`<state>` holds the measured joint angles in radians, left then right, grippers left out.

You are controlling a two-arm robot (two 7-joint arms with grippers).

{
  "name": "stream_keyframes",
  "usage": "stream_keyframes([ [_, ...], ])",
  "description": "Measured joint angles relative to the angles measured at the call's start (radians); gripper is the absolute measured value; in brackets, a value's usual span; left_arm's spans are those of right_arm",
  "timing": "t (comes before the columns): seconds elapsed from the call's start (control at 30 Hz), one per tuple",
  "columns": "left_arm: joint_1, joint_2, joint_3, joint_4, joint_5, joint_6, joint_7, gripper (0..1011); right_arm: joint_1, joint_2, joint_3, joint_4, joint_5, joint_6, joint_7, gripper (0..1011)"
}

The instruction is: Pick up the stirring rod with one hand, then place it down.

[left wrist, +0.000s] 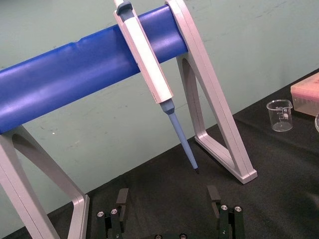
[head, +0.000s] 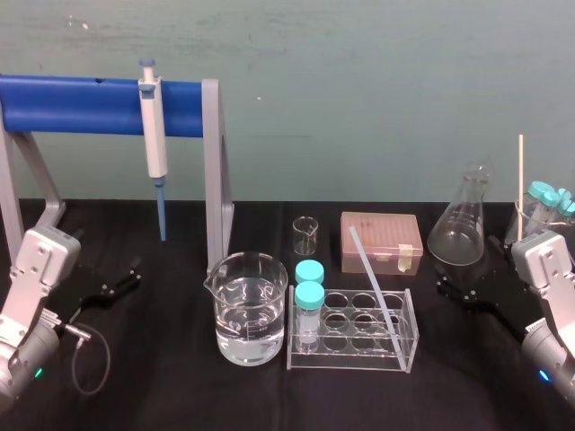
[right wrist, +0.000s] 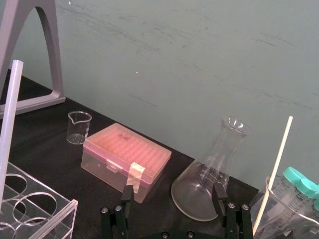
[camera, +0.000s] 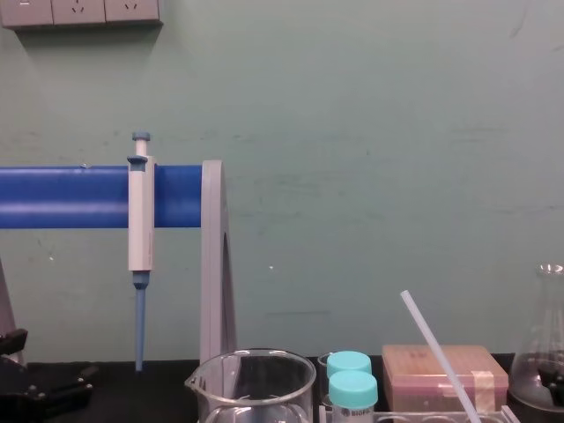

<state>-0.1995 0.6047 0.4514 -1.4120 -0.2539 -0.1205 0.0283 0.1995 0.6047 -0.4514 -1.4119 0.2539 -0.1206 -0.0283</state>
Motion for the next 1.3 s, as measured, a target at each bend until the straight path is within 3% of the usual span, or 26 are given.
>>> stream_keyframes([
  [1.3, 0.000, 0.000, 0.000, 0.000, 0.000, 0.000, 0.000, 1000, 0.000, 0.000, 0.000, 0.000, 0.000, 0.000, 0.000, 1003],
])
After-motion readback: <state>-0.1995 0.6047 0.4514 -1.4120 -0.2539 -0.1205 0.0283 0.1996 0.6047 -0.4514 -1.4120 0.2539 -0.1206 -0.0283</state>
